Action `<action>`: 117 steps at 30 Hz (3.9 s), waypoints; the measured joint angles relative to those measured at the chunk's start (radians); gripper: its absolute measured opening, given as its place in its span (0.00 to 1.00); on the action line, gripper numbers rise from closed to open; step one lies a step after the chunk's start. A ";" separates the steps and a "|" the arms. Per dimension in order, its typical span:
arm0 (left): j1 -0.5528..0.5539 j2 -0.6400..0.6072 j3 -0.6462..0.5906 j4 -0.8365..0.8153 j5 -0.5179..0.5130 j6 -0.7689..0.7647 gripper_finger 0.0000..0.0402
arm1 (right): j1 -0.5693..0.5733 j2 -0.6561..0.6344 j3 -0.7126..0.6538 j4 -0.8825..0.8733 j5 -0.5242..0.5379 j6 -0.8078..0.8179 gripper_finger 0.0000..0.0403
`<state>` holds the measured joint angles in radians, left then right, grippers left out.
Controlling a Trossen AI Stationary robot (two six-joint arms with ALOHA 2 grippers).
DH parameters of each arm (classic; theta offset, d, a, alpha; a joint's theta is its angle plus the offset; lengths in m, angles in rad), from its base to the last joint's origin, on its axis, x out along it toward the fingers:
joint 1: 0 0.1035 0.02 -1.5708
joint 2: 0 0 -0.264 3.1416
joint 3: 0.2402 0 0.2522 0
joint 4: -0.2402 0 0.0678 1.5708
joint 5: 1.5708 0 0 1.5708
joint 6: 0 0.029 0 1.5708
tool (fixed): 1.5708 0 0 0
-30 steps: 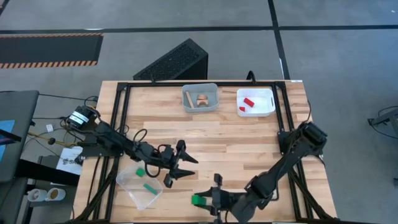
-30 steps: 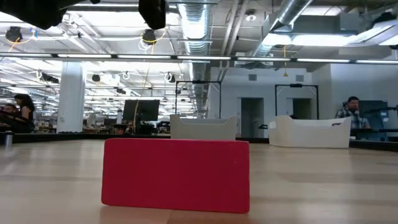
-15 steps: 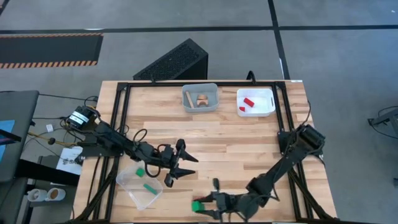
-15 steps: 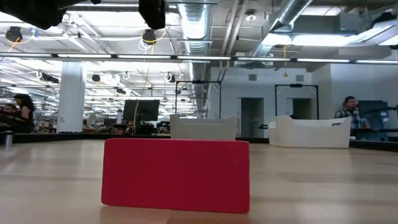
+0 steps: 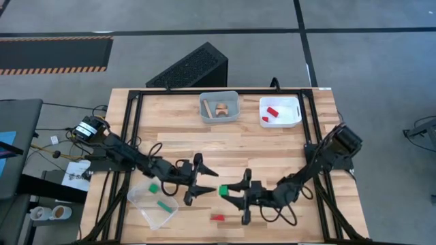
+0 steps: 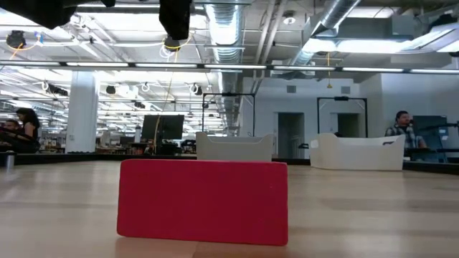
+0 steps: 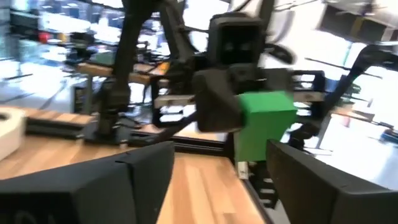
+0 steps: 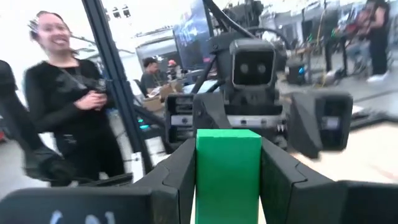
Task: Sort & place blocks by color
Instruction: Put the green block into the transparent bin, then put the red block into the white bin
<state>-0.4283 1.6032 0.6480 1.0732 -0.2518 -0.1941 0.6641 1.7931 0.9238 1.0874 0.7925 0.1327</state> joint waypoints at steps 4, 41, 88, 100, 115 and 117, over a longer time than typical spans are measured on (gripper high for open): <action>0.004 0.000 0.016 -0.049 -0.042 -0.038 0.70 | -0.022 -0.023 0.020 -0.001 0.003 -0.090 0.34; 0.003 0.002 0.062 -0.053 -0.089 -0.065 0.58 | -0.155 -0.021 0.027 -0.002 -0.142 -0.027 0.37; -0.577 -0.072 0.456 -1.987 -0.022 -1.076 0.23 | 0.136 -0.184 0.027 -0.488 0.247 0.090 0.77; -0.522 0.017 0.452 -2.043 0.016 -1.061 0.45 | 0.047 -0.148 0.027 -0.403 -0.007 0.132 0.77; -0.694 -0.232 0.339 -1.764 -1.093 -0.941 0.52 | -0.031 0.025 0.029 -0.435 -0.282 0.263 0.77; -0.701 -0.227 0.301 -1.658 -1.210 -0.912 0.52 | -0.032 0.081 0.028 -0.386 -0.307 0.263 0.77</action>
<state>-1.1291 1.3761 0.9485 -0.5852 -1.4619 -1.1061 0.6325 1.8740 0.9521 0.7011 0.4859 0.3955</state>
